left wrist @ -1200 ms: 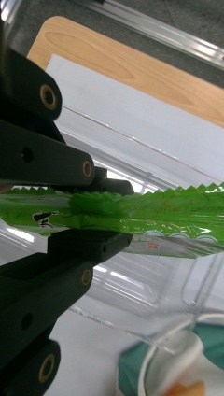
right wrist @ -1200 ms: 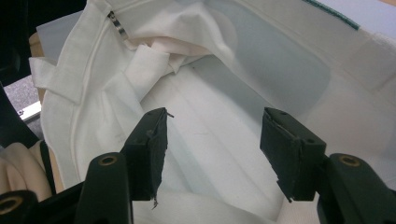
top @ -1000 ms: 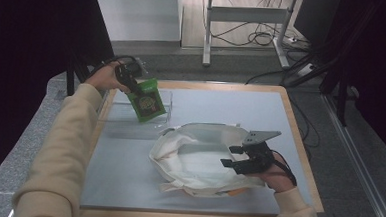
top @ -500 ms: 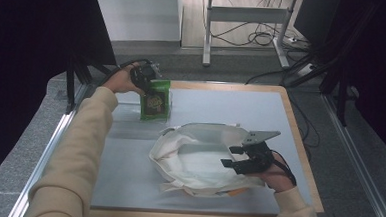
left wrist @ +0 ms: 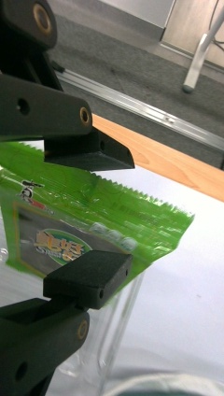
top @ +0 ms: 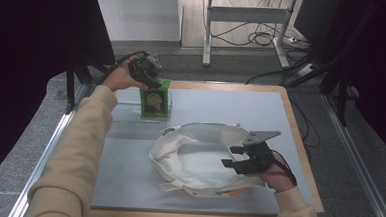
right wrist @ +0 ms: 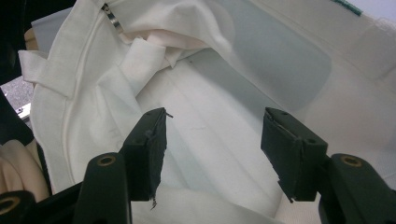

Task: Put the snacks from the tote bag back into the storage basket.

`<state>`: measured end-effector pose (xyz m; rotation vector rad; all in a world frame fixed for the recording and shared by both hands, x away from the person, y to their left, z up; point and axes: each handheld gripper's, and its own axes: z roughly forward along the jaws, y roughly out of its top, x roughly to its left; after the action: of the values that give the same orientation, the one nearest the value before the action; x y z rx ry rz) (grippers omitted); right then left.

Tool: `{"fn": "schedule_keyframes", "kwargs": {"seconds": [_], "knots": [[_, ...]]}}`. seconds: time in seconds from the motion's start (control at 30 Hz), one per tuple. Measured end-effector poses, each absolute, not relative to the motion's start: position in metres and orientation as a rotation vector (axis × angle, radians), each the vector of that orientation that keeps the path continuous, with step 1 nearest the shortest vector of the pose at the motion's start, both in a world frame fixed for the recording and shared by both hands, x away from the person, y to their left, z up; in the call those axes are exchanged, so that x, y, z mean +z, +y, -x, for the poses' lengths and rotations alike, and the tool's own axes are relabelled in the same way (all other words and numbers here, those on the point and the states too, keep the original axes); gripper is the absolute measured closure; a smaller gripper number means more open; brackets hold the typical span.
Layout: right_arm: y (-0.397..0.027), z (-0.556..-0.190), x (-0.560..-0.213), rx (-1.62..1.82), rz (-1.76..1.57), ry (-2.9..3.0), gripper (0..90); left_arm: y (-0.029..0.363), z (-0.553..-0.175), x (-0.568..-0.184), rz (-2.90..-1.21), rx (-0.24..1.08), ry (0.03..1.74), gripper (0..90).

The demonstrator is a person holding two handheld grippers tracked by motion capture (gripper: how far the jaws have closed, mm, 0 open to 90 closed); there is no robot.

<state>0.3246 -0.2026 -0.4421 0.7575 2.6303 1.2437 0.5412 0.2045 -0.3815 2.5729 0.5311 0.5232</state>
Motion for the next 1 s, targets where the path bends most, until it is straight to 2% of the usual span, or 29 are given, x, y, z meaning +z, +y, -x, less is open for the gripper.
{"fn": "schedule_keyframes", "kwargs": {"seconds": [0.47,0.67,1.0], "knots": [[-0.203,-0.324,-0.439,1.263,-0.745,2.622,40.3,0.216,-0.511,-0.362,-2.471,0.441,0.594,45.3],[-0.201,-0.321,-0.437,1.273,-0.728,2.620,40.1,0.220,-0.488,-0.357,-2.401,0.427,0.615,45.6],[-0.202,-0.317,-0.431,1.289,-0.705,2.608,39.8,0.226,-0.447,-0.361,-2.378,0.388,0.653,44.2]]}}
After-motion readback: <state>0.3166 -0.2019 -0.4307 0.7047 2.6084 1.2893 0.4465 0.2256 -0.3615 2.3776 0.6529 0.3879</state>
